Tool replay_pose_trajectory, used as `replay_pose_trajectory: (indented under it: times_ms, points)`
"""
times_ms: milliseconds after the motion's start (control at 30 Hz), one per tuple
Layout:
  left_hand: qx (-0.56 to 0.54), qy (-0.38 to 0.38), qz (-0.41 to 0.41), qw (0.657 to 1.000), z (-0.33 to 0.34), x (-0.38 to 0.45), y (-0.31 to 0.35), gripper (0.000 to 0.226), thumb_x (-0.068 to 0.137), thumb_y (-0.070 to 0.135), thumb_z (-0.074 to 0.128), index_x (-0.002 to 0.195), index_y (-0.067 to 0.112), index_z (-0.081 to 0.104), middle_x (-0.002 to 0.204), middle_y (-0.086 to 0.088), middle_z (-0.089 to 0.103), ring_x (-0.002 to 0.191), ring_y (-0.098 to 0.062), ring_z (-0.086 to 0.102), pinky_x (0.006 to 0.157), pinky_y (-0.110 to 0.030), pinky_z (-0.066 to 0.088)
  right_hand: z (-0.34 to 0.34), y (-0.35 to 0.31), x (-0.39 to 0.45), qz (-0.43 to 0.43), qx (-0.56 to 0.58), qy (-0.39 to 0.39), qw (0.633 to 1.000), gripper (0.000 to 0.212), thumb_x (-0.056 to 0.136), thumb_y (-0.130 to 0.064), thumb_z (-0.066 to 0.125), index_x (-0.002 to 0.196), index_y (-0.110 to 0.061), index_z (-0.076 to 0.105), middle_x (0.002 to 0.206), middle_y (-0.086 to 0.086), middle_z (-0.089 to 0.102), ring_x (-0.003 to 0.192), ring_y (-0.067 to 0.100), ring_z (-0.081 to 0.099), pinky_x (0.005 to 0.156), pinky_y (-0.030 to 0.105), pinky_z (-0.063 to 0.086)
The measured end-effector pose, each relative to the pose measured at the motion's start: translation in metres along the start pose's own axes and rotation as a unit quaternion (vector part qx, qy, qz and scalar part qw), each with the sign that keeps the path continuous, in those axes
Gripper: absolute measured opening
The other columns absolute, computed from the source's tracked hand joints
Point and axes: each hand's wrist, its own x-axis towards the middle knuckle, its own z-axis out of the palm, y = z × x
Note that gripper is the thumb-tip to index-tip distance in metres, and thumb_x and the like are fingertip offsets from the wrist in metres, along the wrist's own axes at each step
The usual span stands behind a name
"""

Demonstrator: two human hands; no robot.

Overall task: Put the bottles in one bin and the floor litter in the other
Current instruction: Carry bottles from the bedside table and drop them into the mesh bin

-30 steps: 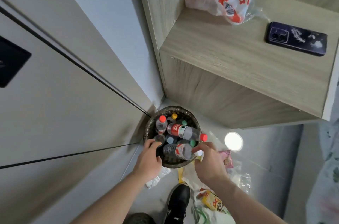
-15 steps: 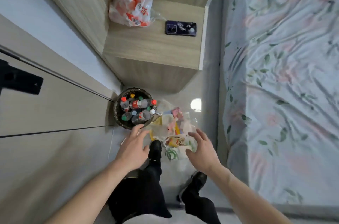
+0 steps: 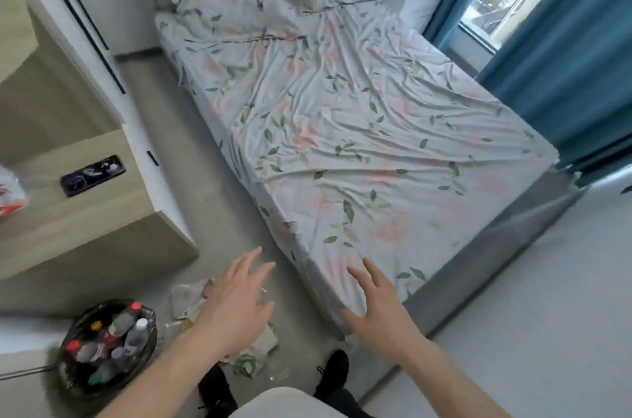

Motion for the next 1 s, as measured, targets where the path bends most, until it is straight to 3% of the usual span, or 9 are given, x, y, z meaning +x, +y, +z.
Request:
replay_pose_trajectory:
  times_ms: [167,367,567,733,1000]
  points:
    - [0.035,-0.011,0.016,0.999,0.013,0.047,0.110,0.073,0.099,0.054,0.047,0.161,0.037,0.012,0.169,0.008,-0.016,0.157,-0.019,-0.010,0.127,-0.040,0.009,-0.056,0.085,0.006,0.011,-0.019,-0.018,1.000,0.078,0.095,-0.045,0.056,0.160,-0.036,0.013,0.169,-0.006,-0.010,0.157,0.025,-0.004,0.126,0.044,0.017]
    - [0.073,0.001,0.072,0.995,0.006,0.080,0.206,0.073,0.100,0.052,0.048,0.161,0.035,0.011,0.168,0.005,-0.019,0.156,-0.022,-0.014,0.128,-0.040,0.002,-0.120,0.141,0.005,0.032,0.005,-0.001,0.999,0.080,0.095,-0.048,0.053,0.161,-0.034,0.009,0.169,-0.007,-0.014,0.157,0.027,-0.009,0.126,0.047,0.014]
    - [0.104,0.009,0.110,0.988,-0.012,0.116,0.255,0.073,0.100,0.054,0.046,0.160,0.039,0.008,0.166,0.008,-0.024,0.155,-0.021,-0.019,0.127,-0.040,-0.002,-0.166,0.179,0.003,0.044,0.018,0.034,0.998,0.080,0.096,-0.049,0.053,0.161,-0.035,0.007,0.169,-0.006,-0.015,0.156,0.025,-0.010,0.128,0.042,0.009]
    - [0.117,-0.006,0.155,0.981,-0.023,0.153,0.291,0.073,0.100,0.056,0.047,0.160,0.038,0.009,0.165,0.009,-0.026,0.155,-0.021,-0.019,0.127,-0.041,0.000,-0.185,0.201,0.000,0.083,0.069,0.062,0.992,0.081,0.094,-0.048,0.054,0.160,-0.038,0.008,0.168,-0.010,-0.014,0.157,0.021,-0.010,0.127,0.042,0.011]
    - [0.114,-0.004,0.190,0.975,-0.041,0.202,0.327,0.073,0.099,0.058,0.047,0.159,0.042,0.008,0.165,0.012,-0.026,0.155,-0.018,-0.020,0.127,-0.039,-0.001,-0.229,0.220,0.012,0.072,0.096,0.096,0.988,0.080,0.092,-0.050,0.057,0.158,-0.044,0.012,0.167,-0.018,-0.015,0.156,0.015,-0.007,0.127,0.041,0.014]
